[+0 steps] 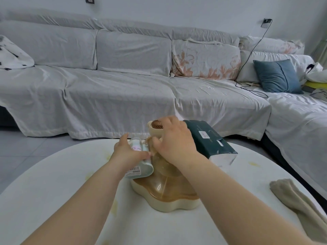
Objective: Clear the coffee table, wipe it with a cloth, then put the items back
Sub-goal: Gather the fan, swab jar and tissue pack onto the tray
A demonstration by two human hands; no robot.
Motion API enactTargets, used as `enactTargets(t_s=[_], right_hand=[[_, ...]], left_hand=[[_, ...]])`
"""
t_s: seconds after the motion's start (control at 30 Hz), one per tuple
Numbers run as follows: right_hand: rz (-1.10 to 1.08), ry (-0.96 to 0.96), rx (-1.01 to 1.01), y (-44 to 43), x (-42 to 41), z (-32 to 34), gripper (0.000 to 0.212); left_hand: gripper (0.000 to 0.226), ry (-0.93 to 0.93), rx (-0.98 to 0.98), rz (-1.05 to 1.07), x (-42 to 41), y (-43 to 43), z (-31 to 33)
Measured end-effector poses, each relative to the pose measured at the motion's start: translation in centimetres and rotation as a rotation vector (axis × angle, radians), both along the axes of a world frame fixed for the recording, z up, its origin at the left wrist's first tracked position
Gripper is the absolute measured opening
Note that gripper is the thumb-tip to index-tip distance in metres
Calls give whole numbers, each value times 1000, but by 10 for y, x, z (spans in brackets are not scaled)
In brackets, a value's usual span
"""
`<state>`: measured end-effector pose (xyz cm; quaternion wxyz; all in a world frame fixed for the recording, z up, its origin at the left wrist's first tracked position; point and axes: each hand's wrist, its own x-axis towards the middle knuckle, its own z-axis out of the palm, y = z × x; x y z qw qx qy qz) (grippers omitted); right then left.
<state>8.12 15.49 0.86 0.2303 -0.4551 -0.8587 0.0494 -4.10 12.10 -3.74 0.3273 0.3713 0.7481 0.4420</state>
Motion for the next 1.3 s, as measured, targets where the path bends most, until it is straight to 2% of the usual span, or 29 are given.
enactTargets(t_s=[0.1,0.23,0.4,0.53,0.67,0.87,0.97,1.07,1.2,1.3], right_hand=[[-124,-157,-40,2,-6,-13,45],[-150,-226,25,3,-7,-25,37],[-93,-143,70,-1,-6,-35,35],[-12,-167,133,-25,-19,-46,34],[-106,-216,177,-44,-24,-43,34],[10,-178,46,-42,-17,-56,54],[-23,-175,120,-51,-15,-51,59],[-72,-146,165,-54,-12,-47,57],[91,-51,3,-47,-12,-55,52],[88,11,26,-45,-12,-59,48]], left_hand=[[85,-105,68,-6,-7,-11,-6],[80,-202,115,18,-14,-16,-13],[77,-330,221,155,-34,-19,-7],[80,-340,291,222,-54,-21,6],[79,-327,314,215,-57,-22,13],[79,-349,342,184,-48,-22,15],[79,-352,358,177,-45,-21,16],[79,-342,382,172,-42,-20,17],[76,-373,396,142,-40,-19,15],[74,-454,385,115,-37,-20,8]])
